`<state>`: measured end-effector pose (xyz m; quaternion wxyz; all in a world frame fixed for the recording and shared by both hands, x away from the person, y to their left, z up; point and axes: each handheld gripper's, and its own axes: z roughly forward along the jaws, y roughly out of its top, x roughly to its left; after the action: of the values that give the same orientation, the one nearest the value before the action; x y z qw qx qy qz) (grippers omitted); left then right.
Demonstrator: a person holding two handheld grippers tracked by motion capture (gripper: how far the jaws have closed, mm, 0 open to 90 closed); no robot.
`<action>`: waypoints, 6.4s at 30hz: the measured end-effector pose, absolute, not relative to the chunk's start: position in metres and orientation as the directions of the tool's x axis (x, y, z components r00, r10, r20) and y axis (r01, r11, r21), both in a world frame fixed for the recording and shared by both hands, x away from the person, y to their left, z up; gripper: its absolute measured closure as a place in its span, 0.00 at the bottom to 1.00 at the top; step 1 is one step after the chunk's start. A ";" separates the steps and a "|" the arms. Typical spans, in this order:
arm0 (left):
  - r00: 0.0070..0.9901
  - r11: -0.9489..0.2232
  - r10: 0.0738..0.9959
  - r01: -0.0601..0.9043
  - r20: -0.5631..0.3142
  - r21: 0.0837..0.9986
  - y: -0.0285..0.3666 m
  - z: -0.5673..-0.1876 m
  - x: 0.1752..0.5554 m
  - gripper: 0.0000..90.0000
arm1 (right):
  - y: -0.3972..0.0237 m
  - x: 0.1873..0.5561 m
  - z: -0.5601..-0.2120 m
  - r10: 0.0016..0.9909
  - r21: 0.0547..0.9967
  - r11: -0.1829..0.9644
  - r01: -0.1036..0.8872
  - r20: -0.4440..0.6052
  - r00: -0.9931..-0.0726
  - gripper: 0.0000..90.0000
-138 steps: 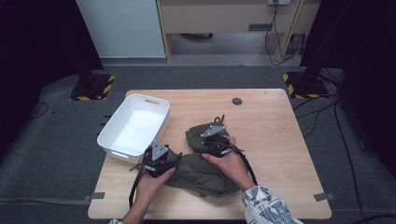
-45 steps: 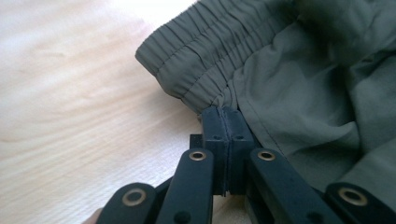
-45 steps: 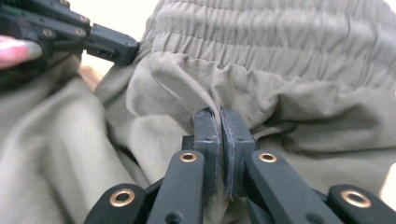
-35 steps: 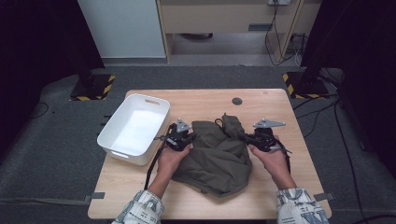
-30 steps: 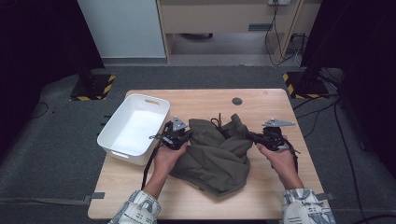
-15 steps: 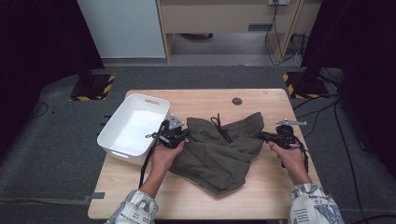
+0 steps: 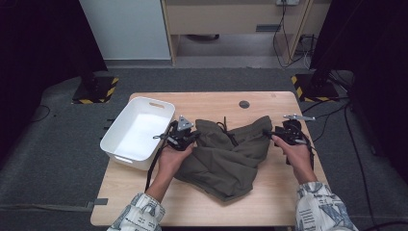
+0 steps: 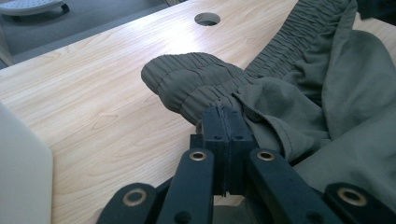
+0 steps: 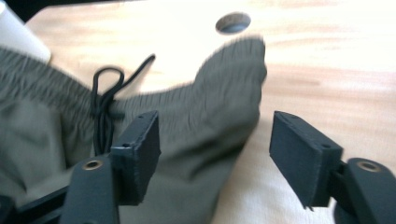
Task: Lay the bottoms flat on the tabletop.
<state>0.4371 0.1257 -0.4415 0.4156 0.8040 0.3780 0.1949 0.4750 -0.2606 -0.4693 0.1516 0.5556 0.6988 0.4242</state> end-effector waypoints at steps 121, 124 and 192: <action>0.589 -0.182 0.806 0.346 -0.062 0.920 0.195 -0.344 0.437 1.00 | -0.272 0.464 -0.368 0.822 0.862 0.239 0.447 0.065 -0.565 0.93; 0.587 -0.179 0.807 0.346 -0.064 0.921 0.196 -0.344 0.437 1.00 | -0.271 0.465 -0.369 0.823 0.863 0.240 0.444 0.062 -0.564 0.93; 0.566 -0.200 0.817 0.454 -0.109 0.868 0.166 -0.357 0.517 1.00 | -0.287 0.533 -0.372 0.875 0.843 0.245 0.480 0.021 -0.484 0.96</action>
<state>0.5173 0.1663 -0.3568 0.4697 0.7501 0.4237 0.1929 0.5331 -0.2873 -0.3721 0.2360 0.4497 0.7529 0.4186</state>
